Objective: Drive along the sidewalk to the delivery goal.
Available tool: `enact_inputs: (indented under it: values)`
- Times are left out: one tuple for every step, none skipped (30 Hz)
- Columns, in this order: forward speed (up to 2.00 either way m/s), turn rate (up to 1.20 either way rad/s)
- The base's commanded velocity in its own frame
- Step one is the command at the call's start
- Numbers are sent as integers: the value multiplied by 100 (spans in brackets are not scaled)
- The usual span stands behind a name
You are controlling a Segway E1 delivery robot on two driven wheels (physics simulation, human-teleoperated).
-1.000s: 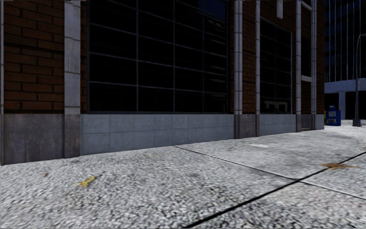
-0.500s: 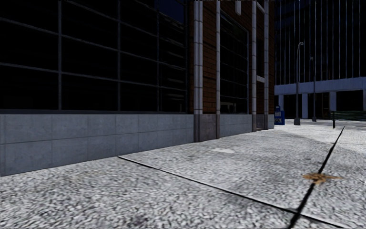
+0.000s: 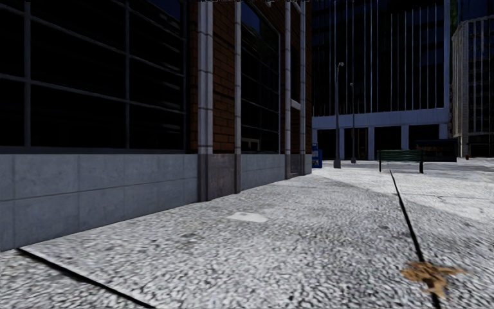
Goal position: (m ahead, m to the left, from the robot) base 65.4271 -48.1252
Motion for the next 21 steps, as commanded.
enact_inputs:
  values:
    - [200, -57]
    - [200, -57]
    - [200, -57]
    - [200, -57]
    - [200, -57]
    - [200, -57]
    - [200, -57]
    - [200, -57]
    - [200, -57]
    - [200, -57]
    - [200, -57]
    - [200, -57]
    - [200, -57]
    - [200, -56]
    - [200, -54]
    - [200, -54]
    - [200, -54]
    - [200, -53]
    - [200, -53]
    - [200, -53]
    - [200, -53]
